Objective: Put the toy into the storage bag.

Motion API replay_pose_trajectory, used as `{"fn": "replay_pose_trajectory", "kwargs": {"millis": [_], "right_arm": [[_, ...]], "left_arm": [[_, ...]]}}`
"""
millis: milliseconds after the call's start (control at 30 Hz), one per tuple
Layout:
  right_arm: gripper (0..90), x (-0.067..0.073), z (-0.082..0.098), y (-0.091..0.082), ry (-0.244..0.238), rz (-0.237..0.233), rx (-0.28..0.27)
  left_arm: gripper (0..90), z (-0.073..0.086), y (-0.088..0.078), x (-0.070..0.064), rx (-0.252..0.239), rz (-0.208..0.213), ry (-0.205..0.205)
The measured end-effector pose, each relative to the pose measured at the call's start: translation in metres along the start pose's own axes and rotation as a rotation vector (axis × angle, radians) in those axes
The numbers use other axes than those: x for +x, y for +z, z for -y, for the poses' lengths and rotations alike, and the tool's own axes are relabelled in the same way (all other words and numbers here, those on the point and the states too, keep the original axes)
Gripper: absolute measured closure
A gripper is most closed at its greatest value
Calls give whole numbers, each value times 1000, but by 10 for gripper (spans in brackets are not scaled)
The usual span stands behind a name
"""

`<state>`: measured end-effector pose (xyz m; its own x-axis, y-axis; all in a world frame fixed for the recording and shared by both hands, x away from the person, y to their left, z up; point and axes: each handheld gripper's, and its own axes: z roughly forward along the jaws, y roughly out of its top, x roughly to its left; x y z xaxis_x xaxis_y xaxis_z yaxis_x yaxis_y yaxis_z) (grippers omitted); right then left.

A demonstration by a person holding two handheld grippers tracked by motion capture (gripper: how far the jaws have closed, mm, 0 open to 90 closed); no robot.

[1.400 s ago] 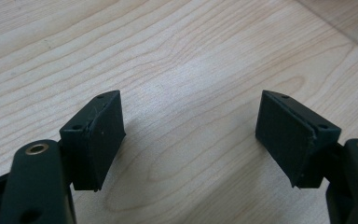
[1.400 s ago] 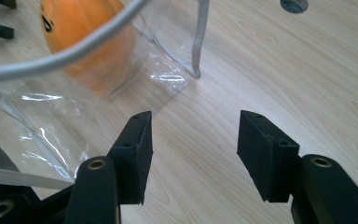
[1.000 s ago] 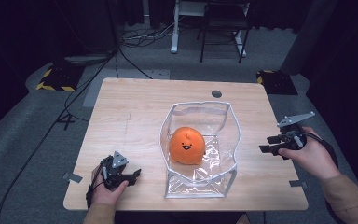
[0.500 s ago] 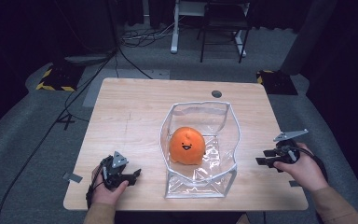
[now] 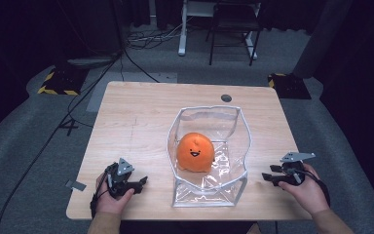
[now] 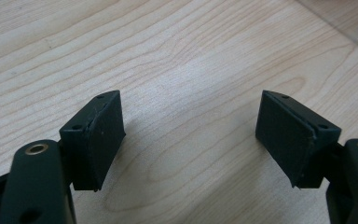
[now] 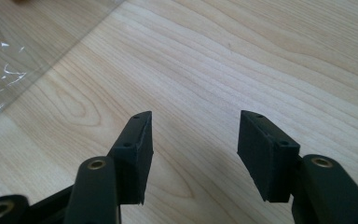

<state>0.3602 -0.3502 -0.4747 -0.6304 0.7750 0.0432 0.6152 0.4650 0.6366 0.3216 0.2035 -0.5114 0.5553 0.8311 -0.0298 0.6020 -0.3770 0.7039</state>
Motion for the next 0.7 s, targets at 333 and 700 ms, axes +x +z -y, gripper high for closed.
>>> {"fn": "replay_pose_trajectory", "kwargs": {"millis": [333,700], "right_arm": [[453,6,13,13,7,17,-87],[282,8,23,24,-28,55,-161]], "left_arm": [[238,0,0,0,0,0,0],[238,0,0,0,0,0,0]]}}
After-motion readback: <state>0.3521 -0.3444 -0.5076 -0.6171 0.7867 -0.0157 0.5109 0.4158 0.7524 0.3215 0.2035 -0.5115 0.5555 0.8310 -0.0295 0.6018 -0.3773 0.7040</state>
